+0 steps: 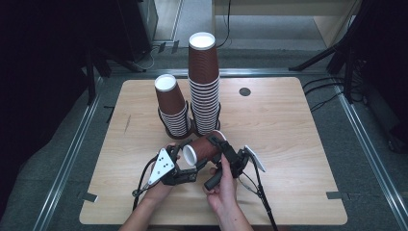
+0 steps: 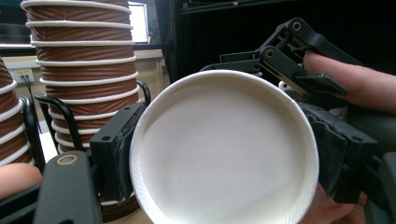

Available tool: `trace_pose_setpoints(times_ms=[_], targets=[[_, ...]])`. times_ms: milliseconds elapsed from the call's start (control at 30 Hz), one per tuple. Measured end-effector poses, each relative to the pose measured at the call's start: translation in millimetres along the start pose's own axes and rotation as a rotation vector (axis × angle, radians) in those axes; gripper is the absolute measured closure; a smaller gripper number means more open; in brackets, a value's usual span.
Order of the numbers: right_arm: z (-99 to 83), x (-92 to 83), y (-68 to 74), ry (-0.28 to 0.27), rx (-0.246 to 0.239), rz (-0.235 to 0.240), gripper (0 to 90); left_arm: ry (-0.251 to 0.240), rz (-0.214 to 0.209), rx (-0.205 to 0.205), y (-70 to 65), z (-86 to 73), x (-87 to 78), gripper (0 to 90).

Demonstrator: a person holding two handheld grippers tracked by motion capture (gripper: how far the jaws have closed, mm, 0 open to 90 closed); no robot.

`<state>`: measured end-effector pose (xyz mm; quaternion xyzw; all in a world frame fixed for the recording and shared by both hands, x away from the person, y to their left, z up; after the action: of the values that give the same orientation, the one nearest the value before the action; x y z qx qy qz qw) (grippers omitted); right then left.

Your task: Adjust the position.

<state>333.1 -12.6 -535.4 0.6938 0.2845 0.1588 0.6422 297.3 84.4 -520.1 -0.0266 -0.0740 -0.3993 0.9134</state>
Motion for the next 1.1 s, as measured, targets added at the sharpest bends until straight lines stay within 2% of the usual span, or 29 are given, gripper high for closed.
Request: trace_pose_setpoints(times_ms=[233, 533, 700, 900, 1067, 1100], targets=[[-0.7, 0.5, 0.0, -0.012, 0.007, -0.009, 8.2, 0.003, 0.003, -0.007, 1.0, -1.0, -0.2, 21.2], [2.8, 0.4, -0.4, -0.038, -0.024, -0.01, 11.7, 0.036, -0.017, -0.027, 0.8, -5.0, -1.5, 16.3], [7.1, -1.4, 0.7, -0.06, -0.069, -0.001, 12.0, 0.042, -0.016, -0.055, 3.0, -4.9, -2.4, 10.2], [14.7, -4.3, 2.8, -0.1, -0.117, 0.002, 12.2, 0.047, -0.012, -0.068, 5.4, -4.4, -4.2, 9.0], [22.9, -7.3, 4.3, -0.146, -0.185, -0.003, 12.2, 0.049, -0.008, -0.081, 7.6, -3.8, -6.0, 8.8], [22.9, -7.3, 4.3, -0.146, -0.185, -0.003, 12.2, 0.049, -0.008, -0.081, 7.6, -3.8, -6.0, 8.7]])
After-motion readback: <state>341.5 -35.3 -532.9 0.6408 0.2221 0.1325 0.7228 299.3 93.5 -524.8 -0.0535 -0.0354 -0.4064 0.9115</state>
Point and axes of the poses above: each handheld gripper's, and its own axes: x roughly forward along the jaws, z roughly out of its top, y roughly to its left, the point moved 8 cm from there along x, roughly forward along the jaws, and after that the axes turned 9 degrees about -y, right-handed, at the moved point
